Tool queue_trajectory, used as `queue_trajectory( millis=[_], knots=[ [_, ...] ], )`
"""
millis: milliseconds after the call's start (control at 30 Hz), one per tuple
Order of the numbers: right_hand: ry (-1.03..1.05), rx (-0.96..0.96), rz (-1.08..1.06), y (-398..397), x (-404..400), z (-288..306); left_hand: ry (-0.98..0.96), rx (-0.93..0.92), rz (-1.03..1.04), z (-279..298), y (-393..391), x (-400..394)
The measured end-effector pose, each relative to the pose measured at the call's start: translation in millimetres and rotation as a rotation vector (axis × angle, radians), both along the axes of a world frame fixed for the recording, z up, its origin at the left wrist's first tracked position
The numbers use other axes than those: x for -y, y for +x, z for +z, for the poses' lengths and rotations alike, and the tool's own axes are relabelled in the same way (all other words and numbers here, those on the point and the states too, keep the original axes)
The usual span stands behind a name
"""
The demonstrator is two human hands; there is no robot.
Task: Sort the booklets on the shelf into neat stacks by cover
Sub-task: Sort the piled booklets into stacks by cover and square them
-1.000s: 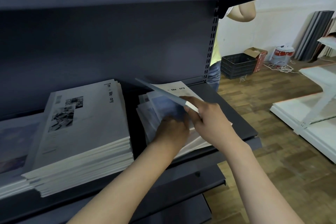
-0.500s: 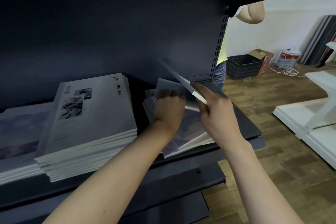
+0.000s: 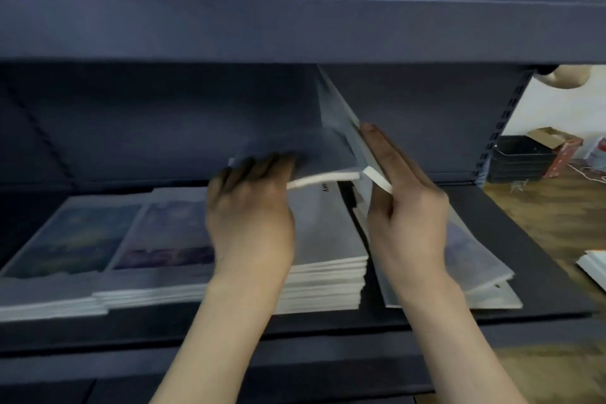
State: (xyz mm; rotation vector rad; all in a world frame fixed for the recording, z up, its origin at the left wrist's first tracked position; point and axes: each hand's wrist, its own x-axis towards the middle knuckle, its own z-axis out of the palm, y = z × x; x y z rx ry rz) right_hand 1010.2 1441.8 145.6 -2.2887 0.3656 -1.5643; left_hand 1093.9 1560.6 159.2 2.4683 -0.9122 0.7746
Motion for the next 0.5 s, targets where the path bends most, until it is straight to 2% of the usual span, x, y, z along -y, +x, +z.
queue_trajectory(
  millis=[67, 200, 500],
  knots=[
    [-0.014, -0.002, -0.007, 12, -15, 0, -0.089, 0.048, 0.030, -8, 16, -30],
    [-0.071, -0.074, 0.016, 36, -32, -10, -0.128, 0.125, 0.035, -16, 41, -78],
    [-0.281, -0.454, 0.066, 69, -67, -46, -0.132, 0.131, 0.047, -47, 78, -124]
  ],
)
